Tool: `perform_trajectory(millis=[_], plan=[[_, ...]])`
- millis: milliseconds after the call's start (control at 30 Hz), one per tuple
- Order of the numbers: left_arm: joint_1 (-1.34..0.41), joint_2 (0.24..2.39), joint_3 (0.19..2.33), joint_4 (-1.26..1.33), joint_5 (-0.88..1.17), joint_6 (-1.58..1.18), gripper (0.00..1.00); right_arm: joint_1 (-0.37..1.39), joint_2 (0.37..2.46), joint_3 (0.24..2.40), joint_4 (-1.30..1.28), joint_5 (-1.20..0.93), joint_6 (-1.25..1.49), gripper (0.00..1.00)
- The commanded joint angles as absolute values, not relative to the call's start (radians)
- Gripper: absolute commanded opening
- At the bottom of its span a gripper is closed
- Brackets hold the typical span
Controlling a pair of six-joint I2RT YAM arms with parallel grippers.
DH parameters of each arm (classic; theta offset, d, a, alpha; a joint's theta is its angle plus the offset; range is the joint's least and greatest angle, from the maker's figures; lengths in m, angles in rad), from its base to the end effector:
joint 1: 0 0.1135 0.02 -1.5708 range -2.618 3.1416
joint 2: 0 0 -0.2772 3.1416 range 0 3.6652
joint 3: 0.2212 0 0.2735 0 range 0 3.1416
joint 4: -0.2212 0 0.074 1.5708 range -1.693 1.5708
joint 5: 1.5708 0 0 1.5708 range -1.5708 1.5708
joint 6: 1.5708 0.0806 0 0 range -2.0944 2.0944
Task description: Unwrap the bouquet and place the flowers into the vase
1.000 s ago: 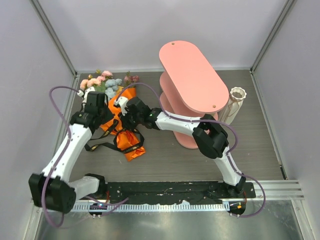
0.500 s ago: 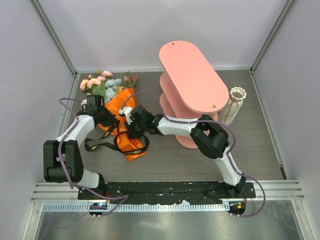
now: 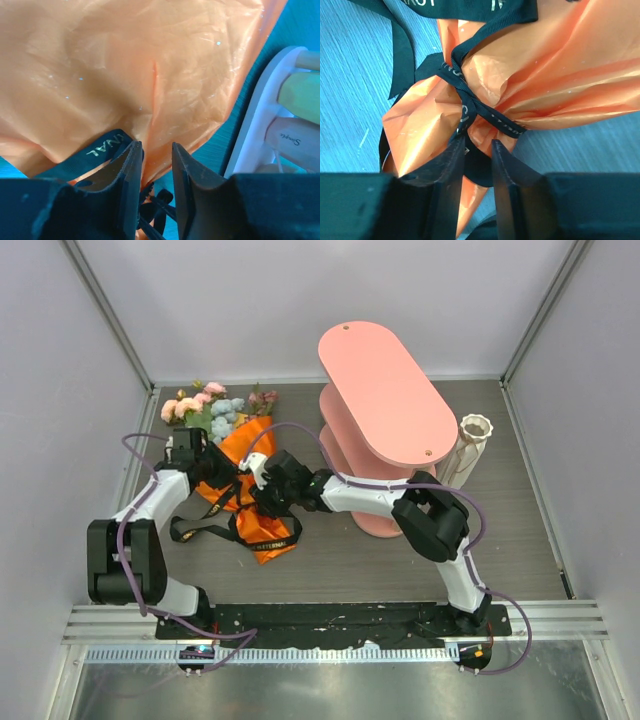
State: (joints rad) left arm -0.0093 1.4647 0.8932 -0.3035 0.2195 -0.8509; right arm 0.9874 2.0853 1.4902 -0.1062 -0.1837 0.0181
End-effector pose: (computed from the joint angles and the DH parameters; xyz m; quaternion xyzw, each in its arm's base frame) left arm 0.3452 -0.0208 0.1781 -0.3476 0.8682 -0.2349 0.2651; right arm 0.2786 0.4489 0.1560 -0.4550 0.7811 0.2750 0.3274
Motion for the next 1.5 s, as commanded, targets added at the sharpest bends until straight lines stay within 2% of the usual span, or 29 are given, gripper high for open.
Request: perform_trajectory(millis=[0,100,167,267,467,733,900,1167,1467], plan=[[-0.020,1.400,0.896,-0.264,0.244,-0.811,0.37,0.992,1.997,1.499,-0.112,-0.138,-0.183,0.41],[-0.018,1.466,0.928,-0.285,0.287,-0.810,0.36,0.992,2.026,1.505,-0.071,-0.137,-0.270,0.44],[-0.020,1.509,0.953,-0.282,0.319,-0.815,0.28,0.997,2.048,1.532,-0.061,-0.083,-0.336,0.44],[-0.020,1.569,0.982,-0.291,0.328,-0.816,0.22,0.997,2.048,1.557,-0.072,-0.101,-0.367,0.44],[-0.020,1.644,1.000,-0.285,0.304,-0.824,0.15,0.999,2.088,1.543,-0.048,-0.182,-0.410,0.42],[-0.021,1.635,0.963,-0.258,0.299,-0.838,0.15,1.006,2.121,1.554,-0.025,-0.201,-0.417,0.42],[-0.020,1.628,0.940,-0.249,0.295,-0.841,0.15,1.006,2.138,1.565,-0.006,-0.143,-0.407,0.42],[-0.020,1.609,0.933,-0.255,0.296,-0.828,0.16,0.980,2.005,1.493,-0.006,-0.144,-0.408,0.44],[-0.020,1.615,0.928,-0.249,0.298,-0.825,0.18,0.966,2.078,1.557,-0.023,-0.186,-0.440,0.45]])
